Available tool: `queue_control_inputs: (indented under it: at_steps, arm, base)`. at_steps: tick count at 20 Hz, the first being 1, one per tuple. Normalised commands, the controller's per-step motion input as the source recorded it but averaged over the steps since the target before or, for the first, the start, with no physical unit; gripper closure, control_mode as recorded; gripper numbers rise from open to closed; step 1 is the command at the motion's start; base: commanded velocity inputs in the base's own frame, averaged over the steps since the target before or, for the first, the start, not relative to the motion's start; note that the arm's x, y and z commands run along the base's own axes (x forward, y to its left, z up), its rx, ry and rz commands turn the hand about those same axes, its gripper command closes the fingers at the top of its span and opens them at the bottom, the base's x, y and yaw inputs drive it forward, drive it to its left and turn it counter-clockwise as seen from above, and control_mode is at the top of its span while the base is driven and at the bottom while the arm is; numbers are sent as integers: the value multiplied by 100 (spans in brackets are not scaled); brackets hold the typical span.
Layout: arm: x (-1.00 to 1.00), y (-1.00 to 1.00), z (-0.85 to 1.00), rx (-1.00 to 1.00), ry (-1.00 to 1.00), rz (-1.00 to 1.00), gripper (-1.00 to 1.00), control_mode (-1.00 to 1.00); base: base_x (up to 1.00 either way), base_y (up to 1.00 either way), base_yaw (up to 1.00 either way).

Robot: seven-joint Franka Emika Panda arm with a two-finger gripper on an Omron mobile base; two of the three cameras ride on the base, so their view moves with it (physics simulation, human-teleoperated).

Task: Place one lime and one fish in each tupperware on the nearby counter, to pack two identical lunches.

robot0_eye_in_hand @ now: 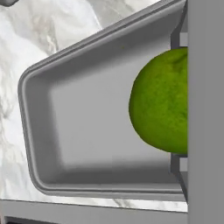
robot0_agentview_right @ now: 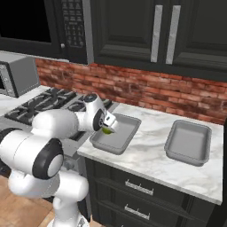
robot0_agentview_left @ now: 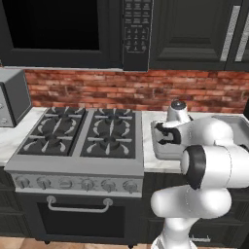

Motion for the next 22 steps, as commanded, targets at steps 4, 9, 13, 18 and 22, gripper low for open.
queue_control_inputs:
  at_steps: [4,9,13,18,22]
  arm:
    - [100,-5,-84,0,10,0,-100,-100]
    - [21,-2,-13,0,1,0,-100,-100]
    - [0,0,41,0,-8,0,-100,-100]
    - [0,0,72,0,-6,0,-100,-100]
    - [-71,23,100,-1,-19,-1,-100,-100]
  base:
    - [0,0,0]
    - [0,0,0]
    - [0,0,0]
    - [0,0,0]
    - [0,0,0]
